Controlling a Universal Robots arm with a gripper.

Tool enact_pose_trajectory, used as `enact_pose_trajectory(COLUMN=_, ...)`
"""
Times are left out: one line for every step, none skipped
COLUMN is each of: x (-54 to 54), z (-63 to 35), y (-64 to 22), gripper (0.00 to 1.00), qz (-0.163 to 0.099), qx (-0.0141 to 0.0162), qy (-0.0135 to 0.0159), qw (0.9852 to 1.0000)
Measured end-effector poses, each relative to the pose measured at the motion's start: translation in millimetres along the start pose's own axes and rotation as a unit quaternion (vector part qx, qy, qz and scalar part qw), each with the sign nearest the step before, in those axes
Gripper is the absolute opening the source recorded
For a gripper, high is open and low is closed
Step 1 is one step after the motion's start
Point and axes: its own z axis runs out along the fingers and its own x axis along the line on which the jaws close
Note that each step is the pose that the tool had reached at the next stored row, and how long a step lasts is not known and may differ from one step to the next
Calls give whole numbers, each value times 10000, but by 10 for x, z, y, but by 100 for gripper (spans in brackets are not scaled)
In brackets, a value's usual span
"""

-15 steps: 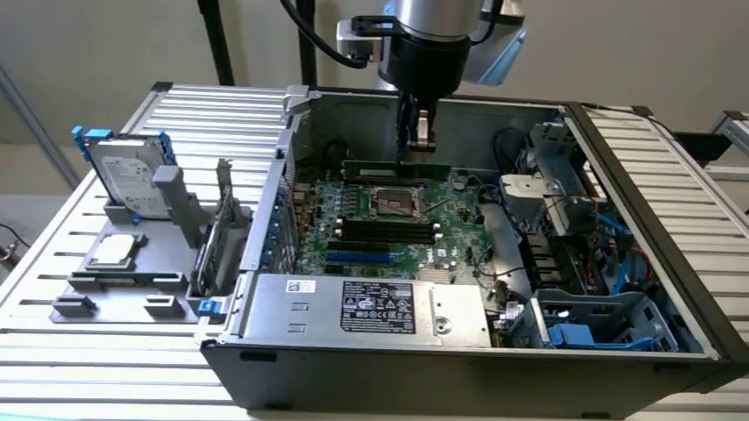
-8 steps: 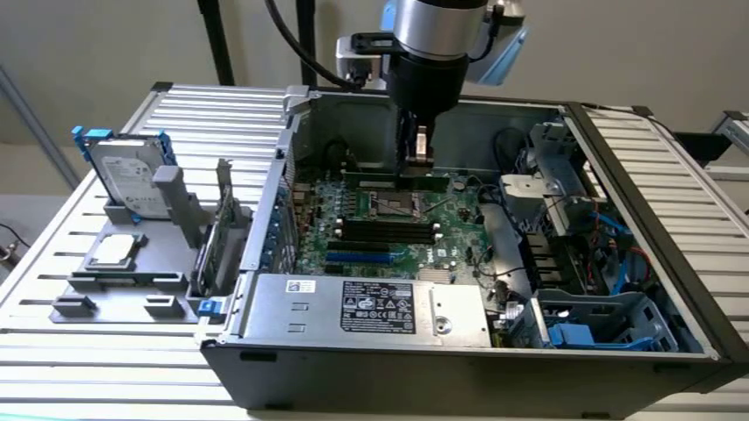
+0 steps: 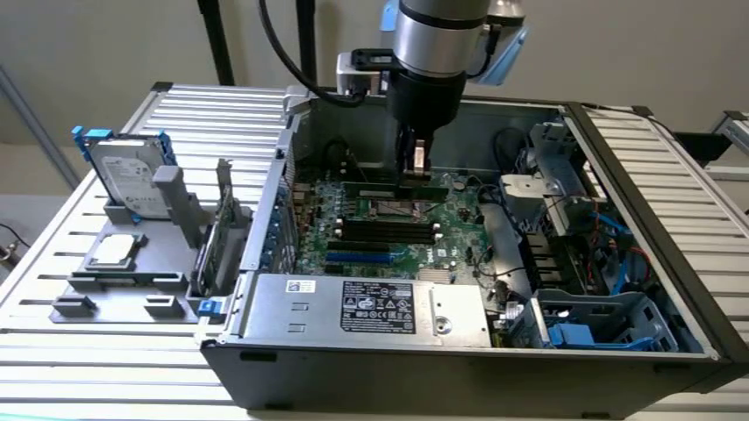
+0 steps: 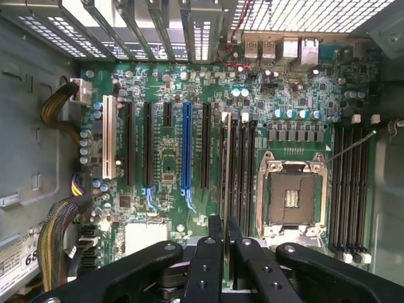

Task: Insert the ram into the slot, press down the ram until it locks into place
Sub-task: 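Insert the ram into the slot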

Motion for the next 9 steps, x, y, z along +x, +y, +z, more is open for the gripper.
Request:
enact_pose_trajectory(x=0, z=18, y=-2, gripper=14, qz=2, qx=0, qy=0, qw=10000)
enact_pose_trajectory(x=0, z=36, y=-4, gripper=14, qz=3, qx=0, qy=0, qw=10000)
enact_pose_trajectory(x=1, z=54, y=-5, gripper=14, qz=4, qx=0, qy=0, qw=10000)
enact_pose_trajectory(x=1, z=72, y=-7, gripper=14, qz=5, qx=0, qy=0, qw=10000)
enact_pose_trajectory(x=1, z=92, y=-9, gripper=14, qz=5, qx=0, qy=0, qw=10000)
enact_pose_trajectory(x=2, z=109, y=-10, gripper=14, qz=5, qx=0, qy=0, qw=10000)
enact_pose_trajectory(x=2, z=128, y=-11, gripper=14, qz=5, qx=0, qy=0, qw=10000)
enact_pose_trajectory(x=2, z=146, y=-12, gripper=14, qz=5, qx=0, qy=0, qw=10000)
enact_pose_trajectory(x=3, z=164, y=-13, gripper=14, qz=5, qx=0, qy=0, qw=10000)
